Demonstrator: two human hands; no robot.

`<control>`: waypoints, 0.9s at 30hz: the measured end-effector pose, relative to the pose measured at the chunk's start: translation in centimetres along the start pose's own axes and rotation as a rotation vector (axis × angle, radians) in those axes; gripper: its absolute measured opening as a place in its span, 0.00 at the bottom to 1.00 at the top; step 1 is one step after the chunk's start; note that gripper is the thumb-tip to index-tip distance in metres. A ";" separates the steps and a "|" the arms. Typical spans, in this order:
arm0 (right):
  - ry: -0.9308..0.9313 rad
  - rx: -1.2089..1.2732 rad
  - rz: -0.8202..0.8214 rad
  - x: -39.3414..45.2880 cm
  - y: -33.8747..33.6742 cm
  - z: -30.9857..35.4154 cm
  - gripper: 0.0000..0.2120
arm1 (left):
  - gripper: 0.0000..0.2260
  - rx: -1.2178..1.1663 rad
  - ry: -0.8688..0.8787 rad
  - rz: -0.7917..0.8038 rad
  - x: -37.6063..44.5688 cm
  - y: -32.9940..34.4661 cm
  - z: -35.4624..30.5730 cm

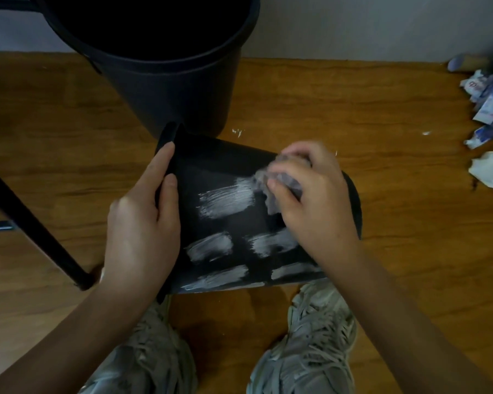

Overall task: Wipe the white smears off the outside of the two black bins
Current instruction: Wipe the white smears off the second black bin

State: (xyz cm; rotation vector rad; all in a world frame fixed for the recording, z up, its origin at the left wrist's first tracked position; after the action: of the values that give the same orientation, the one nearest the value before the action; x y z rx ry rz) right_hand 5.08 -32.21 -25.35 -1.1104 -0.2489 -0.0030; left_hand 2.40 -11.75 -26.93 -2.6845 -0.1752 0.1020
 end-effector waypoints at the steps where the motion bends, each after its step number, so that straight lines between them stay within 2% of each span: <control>1: -0.002 0.008 -0.026 -1.1 -0.5 0.0 0.04 | 0.19 0.004 0.009 0.001 0.0 0.0 0.0; 3: 0.013 0.031 -0.065 -2.0 -1.1 0.0 0.03 | 0.19 0.017 0.020 -0.001 0.0 -0.1 0.0; 9: -0.008 0.012 0.049 1.7 1.0 1.6 0.04 | 0.18 0.061 0.039 -0.022 -0.3 -0.3 -0.3; 13: -0.029 0.043 0.000 -1.4 -0.6 0.8 0.05 | 0.19 0.059 0.037 -0.021 -0.1 -0.3 -0.4; 20: -0.034 0.037 0.039 2.4 1.1 1.5 0.04 | 0.19 0.063 0.033 -0.021 0.3 -0.2 -0.3; 27: -0.030 0.031 0.006 -0.1 0.1 1.4 0.05 | 0.19 0.059 0.060 -0.018 -0.1 -0.3 -0.5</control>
State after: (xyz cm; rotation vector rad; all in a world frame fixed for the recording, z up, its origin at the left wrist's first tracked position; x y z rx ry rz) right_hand 4.73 -30.97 -24.91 -1.0812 -0.2712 0.0227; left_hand 2.28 -11.75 -26.32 -2.6227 -0.1753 0.0203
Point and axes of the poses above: each hand's wrist, its own x-axis towards the middle knuckle, its own y-axis out of the palm, z = x × y, the point moved 8 cm from there along x, towards the middle knuckle, and after that the axes turned 6 degrees about -x, right-handed, at the moved point
